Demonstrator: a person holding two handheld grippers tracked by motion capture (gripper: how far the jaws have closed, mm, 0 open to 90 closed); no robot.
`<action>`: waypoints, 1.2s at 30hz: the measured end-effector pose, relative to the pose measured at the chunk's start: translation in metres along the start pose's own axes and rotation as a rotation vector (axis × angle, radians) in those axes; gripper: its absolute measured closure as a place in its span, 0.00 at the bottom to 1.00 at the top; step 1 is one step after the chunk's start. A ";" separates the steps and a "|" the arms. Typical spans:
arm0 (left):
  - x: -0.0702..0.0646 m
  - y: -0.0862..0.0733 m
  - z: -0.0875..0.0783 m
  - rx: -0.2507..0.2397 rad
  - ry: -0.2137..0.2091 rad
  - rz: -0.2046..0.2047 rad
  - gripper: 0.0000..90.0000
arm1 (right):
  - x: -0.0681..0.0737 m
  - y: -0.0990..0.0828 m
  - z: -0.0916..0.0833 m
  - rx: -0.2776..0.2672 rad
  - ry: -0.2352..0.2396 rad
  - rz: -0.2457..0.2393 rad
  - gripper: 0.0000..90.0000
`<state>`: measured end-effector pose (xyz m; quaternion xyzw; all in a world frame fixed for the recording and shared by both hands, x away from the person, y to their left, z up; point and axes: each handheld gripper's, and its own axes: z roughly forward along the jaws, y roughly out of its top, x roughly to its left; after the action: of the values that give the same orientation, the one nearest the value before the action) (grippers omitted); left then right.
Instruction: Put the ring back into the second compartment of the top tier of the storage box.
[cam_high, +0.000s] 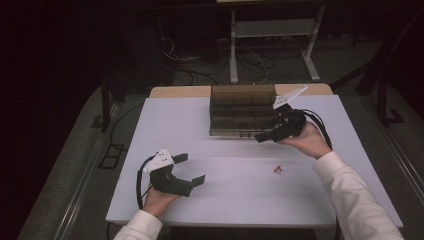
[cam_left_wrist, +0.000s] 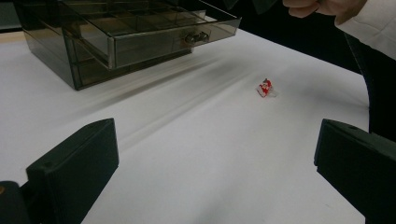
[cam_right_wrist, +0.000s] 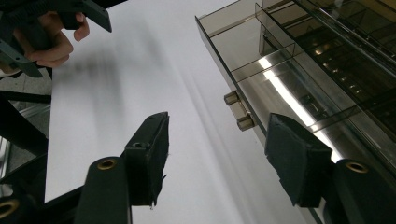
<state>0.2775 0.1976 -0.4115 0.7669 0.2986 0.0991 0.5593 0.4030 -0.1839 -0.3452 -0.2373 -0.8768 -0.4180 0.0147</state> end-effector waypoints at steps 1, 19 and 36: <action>0.000 0.000 0.000 -0.001 0.001 0.000 0.00 | 0.001 -0.001 -0.001 -0.001 -0.002 0.004 0.43; 0.000 0.000 0.002 -0.002 -0.002 -0.001 0.00 | 0.023 -0.020 -0.012 -0.027 -0.031 0.017 0.32; -0.001 0.001 0.003 0.003 0.001 0.007 0.00 | 0.034 -0.043 -0.013 -0.025 -0.040 0.036 0.30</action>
<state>0.2781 0.1946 -0.4113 0.7687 0.2963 0.1008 0.5578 0.3516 -0.2032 -0.3604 -0.2614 -0.8672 -0.4238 0.0017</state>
